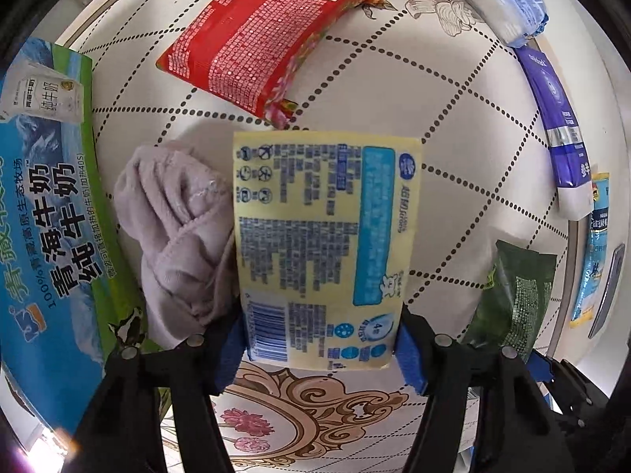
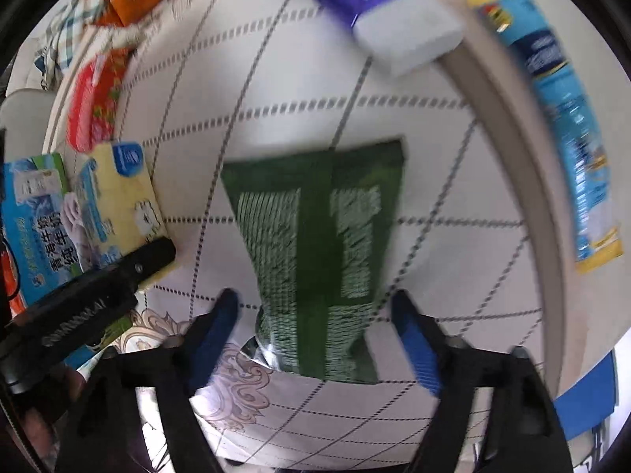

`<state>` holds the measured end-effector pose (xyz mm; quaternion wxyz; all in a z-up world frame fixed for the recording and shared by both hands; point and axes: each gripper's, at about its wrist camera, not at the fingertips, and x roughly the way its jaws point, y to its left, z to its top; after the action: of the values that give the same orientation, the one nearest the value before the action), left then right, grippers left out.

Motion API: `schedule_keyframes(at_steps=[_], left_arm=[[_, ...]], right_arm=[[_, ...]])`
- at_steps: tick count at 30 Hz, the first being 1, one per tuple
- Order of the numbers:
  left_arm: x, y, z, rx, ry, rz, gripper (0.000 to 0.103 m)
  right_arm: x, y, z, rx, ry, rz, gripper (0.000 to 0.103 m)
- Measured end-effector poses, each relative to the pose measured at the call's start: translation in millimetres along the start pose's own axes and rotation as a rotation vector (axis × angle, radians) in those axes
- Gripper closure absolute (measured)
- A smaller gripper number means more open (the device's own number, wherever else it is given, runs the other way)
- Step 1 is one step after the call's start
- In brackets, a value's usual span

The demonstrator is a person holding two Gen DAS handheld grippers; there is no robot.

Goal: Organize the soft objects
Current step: 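Grasp the green snack bag with the right tool while the left grasps the tissue pack, then carry both items over the box and open both tools to drop them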

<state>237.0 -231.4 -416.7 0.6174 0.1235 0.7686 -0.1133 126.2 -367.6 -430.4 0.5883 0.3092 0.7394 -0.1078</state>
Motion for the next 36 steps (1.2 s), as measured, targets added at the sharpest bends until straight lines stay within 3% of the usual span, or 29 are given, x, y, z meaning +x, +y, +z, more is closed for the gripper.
schedule_keyframes(at_steps=[1,2,5,10,13,18,21,23,26,30,36], left_arm=[[-1.4,-0.1,-1.3,-0.004,-0.01,-0.003,0.041],[-1.5,3.5,1.6,-0.007,-0.015,-0.005,0.041],[-11.6,9.9,-1.3,-0.011,-0.034,-0.015,0.041],[-50.3,21.2,-24.4,-0.018,-0.087,-0.071,0.041],[-96.8,42.7,-49.2,-0.047,-0.154,-0.133,0.041],[-167.9,105.1,-87.2,-0.151,-0.278,-0.204,0.041],[-197.5,148.6,-107.9,-0.216,-0.353,-0.234,0.041],[-202.0,172.7,-111.7,-0.258,-0.35,-0.295,0.041],[-212.5,212.2,-114.6,-0.302,-0.391,-0.263,0.041],[-209.2,253.0,-113.6,-0.337,-0.375,-0.344,0.041],[-218.1,299.0,-98.4,-0.351,-0.437,-0.296,0.041]], right_arm=[[-0.6,3.5,-2.4,-0.007,-0.019,-0.014,0.04],[-1.2,7.8,-5.2,-0.016,-0.029,-0.028,0.058],[-4.0,13.4,-12.2,-0.023,-0.04,-0.028,0.067],[-24.6,28.3,-32.7,-0.078,-0.076,-0.028,0.068],[-50.9,49.8,-51.4,-0.138,-0.102,-0.004,0.068],[-98.3,116.6,-77.2,-0.3,-0.153,0.029,0.068],[-143.5,137.8,-67.4,-0.388,-0.172,0.065,0.068],[-158.2,173.1,-73.7,-0.442,-0.188,0.081,0.068],[-172.9,223.3,-88.1,-0.508,-0.205,0.101,0.068],[-163.6,278.7,-100.7,-0.55,-0.222,0.078,0.068],[-145.9,343.9,-106.6,-0.552,-0.2,0.078,0.068]])
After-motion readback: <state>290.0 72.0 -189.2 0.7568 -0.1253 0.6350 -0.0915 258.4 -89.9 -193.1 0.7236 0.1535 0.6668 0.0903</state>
